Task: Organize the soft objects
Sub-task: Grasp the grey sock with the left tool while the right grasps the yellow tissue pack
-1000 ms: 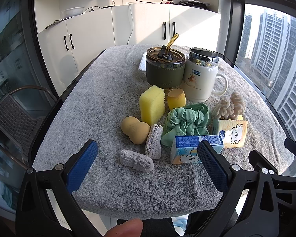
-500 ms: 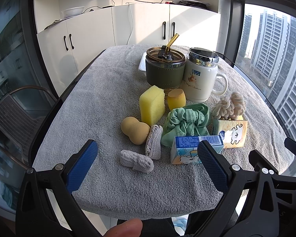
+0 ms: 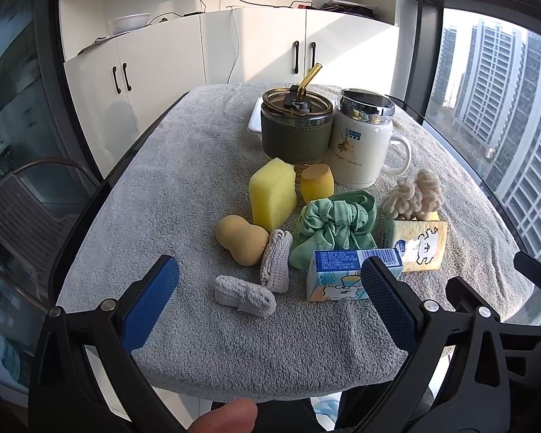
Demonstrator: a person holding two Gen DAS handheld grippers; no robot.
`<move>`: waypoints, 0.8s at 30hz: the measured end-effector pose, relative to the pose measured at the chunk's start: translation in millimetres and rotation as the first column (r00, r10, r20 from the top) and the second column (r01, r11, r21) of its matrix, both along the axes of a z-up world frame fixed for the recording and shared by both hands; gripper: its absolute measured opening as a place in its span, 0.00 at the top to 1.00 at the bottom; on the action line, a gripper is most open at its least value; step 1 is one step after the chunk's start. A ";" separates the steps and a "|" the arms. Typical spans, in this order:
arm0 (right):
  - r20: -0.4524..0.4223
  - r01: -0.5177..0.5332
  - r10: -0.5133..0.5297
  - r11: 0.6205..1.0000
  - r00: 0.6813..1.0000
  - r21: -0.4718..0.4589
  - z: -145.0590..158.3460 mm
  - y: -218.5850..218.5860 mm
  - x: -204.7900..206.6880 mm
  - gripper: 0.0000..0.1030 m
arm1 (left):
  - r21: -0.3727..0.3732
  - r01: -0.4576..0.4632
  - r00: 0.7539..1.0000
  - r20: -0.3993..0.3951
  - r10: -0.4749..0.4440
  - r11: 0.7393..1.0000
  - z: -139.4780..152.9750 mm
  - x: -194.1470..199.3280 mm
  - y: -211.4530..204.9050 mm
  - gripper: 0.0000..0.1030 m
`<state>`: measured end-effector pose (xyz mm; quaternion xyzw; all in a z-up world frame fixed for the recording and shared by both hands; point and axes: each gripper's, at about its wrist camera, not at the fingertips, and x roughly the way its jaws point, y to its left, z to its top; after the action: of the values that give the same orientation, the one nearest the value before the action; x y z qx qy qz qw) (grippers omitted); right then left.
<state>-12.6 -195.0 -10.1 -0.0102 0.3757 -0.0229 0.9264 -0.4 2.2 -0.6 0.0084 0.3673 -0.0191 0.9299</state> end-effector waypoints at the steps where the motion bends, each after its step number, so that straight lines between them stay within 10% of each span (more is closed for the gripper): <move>1: -0.001 0.000 0.000 1.000 1.000 0.000 -0.3 0.0 0.7 0.00 | 0.000 0.000 1.000 0.000 0.000 1.000 0.1 0.3 -0.1 0.00; 24: -0.036 -0.013 0.014 1.000 0.999 0.014 -16.4 -4.9 7.8 0.00 | -0.049 0.048 0.997 -0.063 -0.051 0.998 -23.3 6.7 10.8 0.00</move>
<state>-4.8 -200.0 -26.6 -0.0069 0.3923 -0.0139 0.9197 6.3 13.1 -23.9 -0.0054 0.3960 -0.0510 0.9168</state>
